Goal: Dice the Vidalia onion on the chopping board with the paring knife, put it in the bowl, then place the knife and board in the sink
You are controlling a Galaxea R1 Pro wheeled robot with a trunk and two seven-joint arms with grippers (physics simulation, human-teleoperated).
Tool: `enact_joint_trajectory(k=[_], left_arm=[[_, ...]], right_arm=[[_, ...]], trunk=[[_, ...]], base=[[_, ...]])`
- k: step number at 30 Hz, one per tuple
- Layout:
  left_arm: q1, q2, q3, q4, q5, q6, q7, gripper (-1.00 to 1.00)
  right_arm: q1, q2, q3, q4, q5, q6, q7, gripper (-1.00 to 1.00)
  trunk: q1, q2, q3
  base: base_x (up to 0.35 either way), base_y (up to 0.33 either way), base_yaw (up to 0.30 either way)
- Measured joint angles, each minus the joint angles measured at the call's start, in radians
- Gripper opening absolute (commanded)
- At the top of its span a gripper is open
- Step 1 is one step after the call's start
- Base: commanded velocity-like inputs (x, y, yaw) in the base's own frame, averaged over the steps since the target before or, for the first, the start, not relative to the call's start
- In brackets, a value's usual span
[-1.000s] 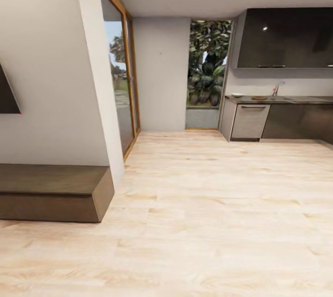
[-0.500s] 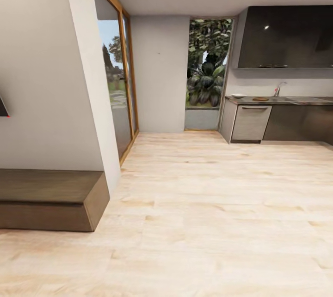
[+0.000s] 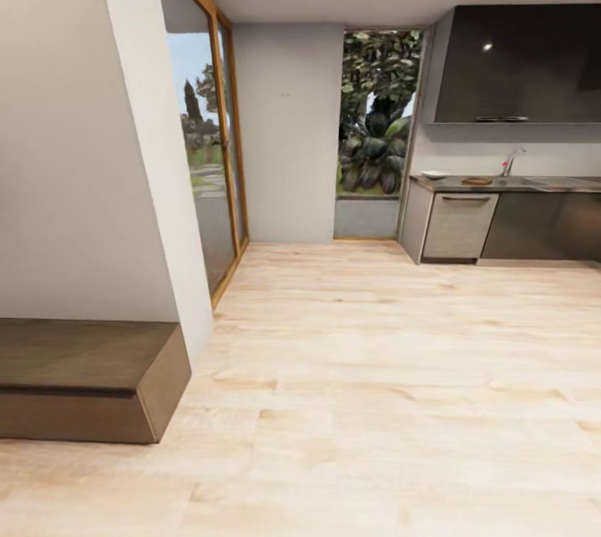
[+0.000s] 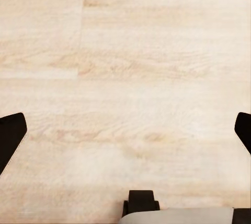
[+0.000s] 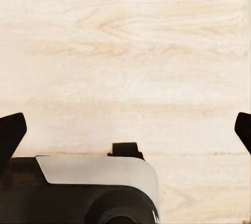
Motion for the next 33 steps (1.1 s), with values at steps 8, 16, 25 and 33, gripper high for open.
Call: enact_joint_trajectory(k=[8, 16, 25, 33], left_arm=[[0.000, 0.000, 0.000, 0.000, 0.000, 0.000, 0.000, 1.00], [0.000, 0.000, 0.000, 0.000, 0.000, 0.000, 0.000, 1.00], [0.000, -0.002, -0.002, 0.010, -0.001, 0.000, 0.000, 1.00], [0.000, -0.002, -0.003, 0.011, -0.001, 0.000, 0.000, 1.00]], right_arm=[[0.000, 0.001, -0.001, -0.191, 0.003, -0.001, -0.008, 1.00], [0.000, 0.004, -0.001, -0.442, 0.005, 0.088, -0.013, 1.00], [0.000, -0.005, 0.000, -0.503, 0.004, 0.135, -0.007, 1.00], [0.000, -0.003, 0.002, -0.502, 0.004, 0.135, -0.012, 1.00]], trunk=[[0.000, 0.000, 0.000], [0.000, 0.000, 0.000], [0.000, 0.000, 0.000], [0.000, 0.000, 0.002]], base=[[0.325, 0.000, 0.000], [0.325, 0.000, 0.000], [0.321, -0.062, -0.085], [0.306, -0.163, -0.265]])
